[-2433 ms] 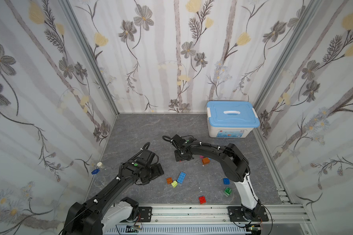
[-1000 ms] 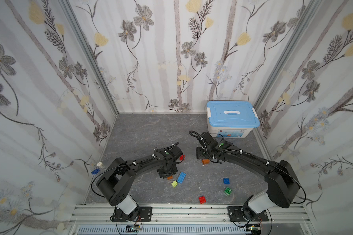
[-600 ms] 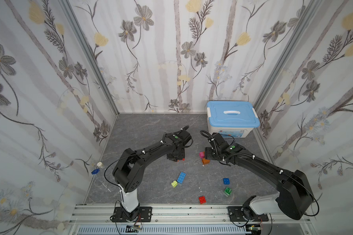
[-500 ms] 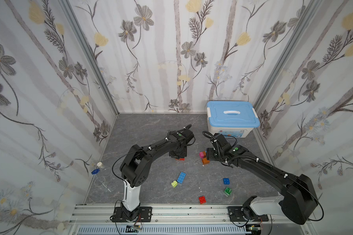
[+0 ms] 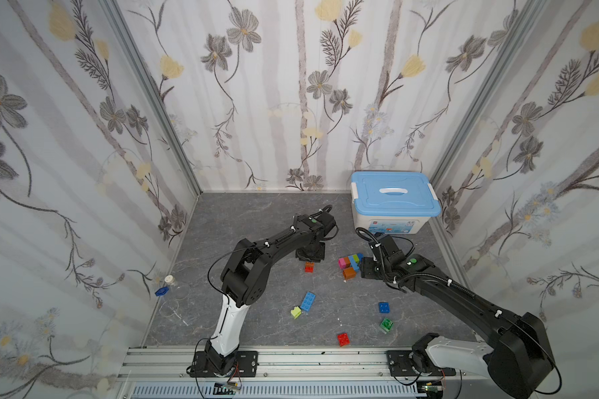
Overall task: Assemble the letter h with lego
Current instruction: Assemble the lego brick with the lego brick.
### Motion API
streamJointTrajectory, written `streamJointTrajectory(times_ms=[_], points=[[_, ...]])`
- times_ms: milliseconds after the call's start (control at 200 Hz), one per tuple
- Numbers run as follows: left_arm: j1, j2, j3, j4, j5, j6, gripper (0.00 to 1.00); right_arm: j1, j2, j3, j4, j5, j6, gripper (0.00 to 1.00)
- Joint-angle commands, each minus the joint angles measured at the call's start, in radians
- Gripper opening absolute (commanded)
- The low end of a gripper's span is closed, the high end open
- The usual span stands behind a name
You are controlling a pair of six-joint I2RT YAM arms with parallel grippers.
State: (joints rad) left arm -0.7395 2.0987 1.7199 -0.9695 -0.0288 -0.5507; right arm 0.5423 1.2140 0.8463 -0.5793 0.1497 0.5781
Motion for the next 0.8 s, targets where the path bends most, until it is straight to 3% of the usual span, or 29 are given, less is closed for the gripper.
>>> streamJointTrajectory(times_ms=[0,465,794], points=[[0.003,-0.004,-0.003,-0.032,0.002,-0.028,0.32,-0.004,-0.008,-0.008,0.009,-0.009,0.004,0.67],[0.034,0.083,0.033,-0.009,0.029,0.008,0.33,-0.005,-0.008,0.006,0.017,-0.049,0.027,0.67],[0.069,0.129,0.005,0.036,0.107,0.024,0.33,-0.005,-0.009,0.022,0.016,-0.073,0.028,0.66]])
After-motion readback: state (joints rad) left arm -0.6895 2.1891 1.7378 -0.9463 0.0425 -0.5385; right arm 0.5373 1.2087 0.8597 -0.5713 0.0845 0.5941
